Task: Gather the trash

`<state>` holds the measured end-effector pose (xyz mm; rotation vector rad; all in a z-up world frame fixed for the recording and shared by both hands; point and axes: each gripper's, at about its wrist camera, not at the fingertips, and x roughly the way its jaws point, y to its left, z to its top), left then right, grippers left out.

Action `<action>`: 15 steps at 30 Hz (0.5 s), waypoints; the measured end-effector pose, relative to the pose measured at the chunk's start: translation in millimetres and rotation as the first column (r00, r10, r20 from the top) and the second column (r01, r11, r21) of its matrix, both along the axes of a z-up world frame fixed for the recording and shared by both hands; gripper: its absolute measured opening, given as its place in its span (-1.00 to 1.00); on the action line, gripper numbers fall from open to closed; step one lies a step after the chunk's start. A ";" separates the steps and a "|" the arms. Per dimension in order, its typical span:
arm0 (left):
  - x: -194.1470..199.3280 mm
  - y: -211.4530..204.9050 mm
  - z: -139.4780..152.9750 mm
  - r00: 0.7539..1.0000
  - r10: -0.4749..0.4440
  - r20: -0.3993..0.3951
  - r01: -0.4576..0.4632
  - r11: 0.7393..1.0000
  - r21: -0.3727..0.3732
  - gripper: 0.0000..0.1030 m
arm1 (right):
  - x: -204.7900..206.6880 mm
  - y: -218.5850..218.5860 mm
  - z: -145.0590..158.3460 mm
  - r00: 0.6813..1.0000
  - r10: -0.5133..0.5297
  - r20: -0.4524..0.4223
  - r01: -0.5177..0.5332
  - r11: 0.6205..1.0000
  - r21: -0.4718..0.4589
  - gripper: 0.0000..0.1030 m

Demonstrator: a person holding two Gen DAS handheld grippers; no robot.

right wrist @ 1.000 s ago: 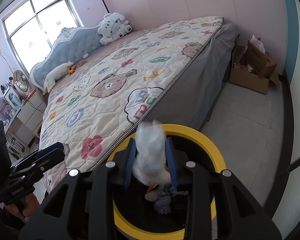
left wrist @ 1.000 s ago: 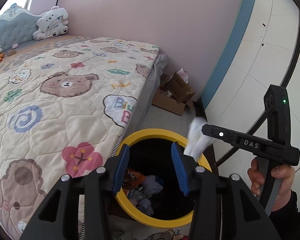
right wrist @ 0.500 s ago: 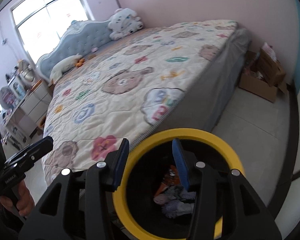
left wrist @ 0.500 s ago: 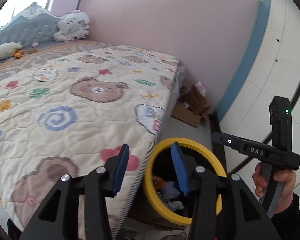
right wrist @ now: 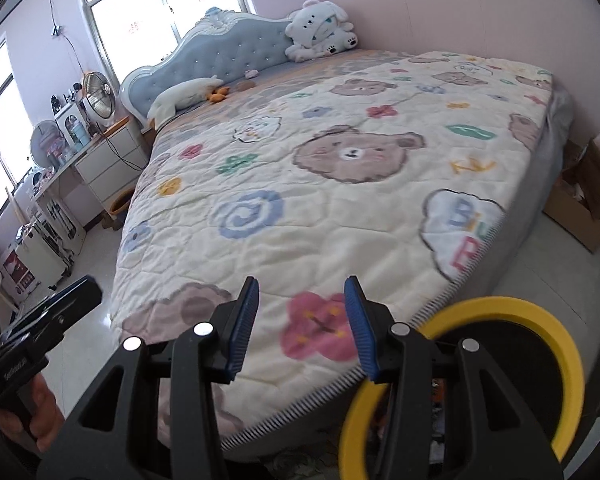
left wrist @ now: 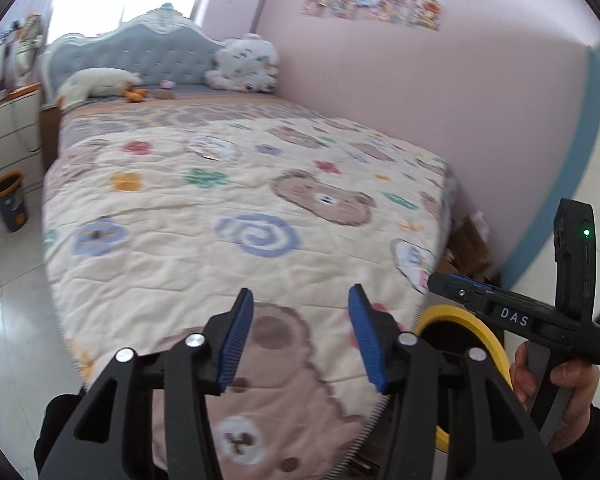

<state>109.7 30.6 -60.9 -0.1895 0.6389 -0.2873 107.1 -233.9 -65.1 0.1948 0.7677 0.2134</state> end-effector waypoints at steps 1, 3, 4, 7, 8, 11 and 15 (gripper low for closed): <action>-2.3 6.5 1.2 1.000 0.019 0.013 -0.019 1.000 0.006 0.03 | 2.6 5.0 0.8 1.000 -0.003 0.006 0.003 1.000 -0.006 -0.16; -7.1 15.7 4.8 0.998 0.051 0.044 -0.051 0.998 0.019 0.17 | 5.3 17.1 4.9 0.999 -0.014 0.029 0.015 1.000 -0.016 -0.07; -9.7 19.7 7.6 0.996 0.065 0.063 -0.067 0.997 0.024 0.21 | 5.0 20.3 7.3 0.999 -0.020 0.039 0.021 1.000 -0.015 0.01; -17.9 29.8 17.0 0.989 0.092 0.117 -0.096 0.995 0.027 0.43 | 3.0 28.9 17.8 0.995 -0.051 0.090 0.053 0.998 -0.023 0.34; -20.6 33.3 20.4 0.986 0.100 0.133 -0.104 0.994 0.024 0.48 | 1.8 30.5 21.1 0.992 -0.061 0.107 0.064 0.998 -0.026 0.51; -28.6 41.3 30.0 0.977 0.119 0.178 -0.121 0.993 0.003 0.66 | -4.9 31.4 32.0 0.982 -0.098 0.162 0.104 0.994 -0.029 0.76; -40.4 46.2 39.9 0.965 0.131 0.227 -0.129 0.991 -0.022 0.77 | -17.9 35.7 45.3 0.960 -0.139 0.245 0.161 0.984 -0.073 0.84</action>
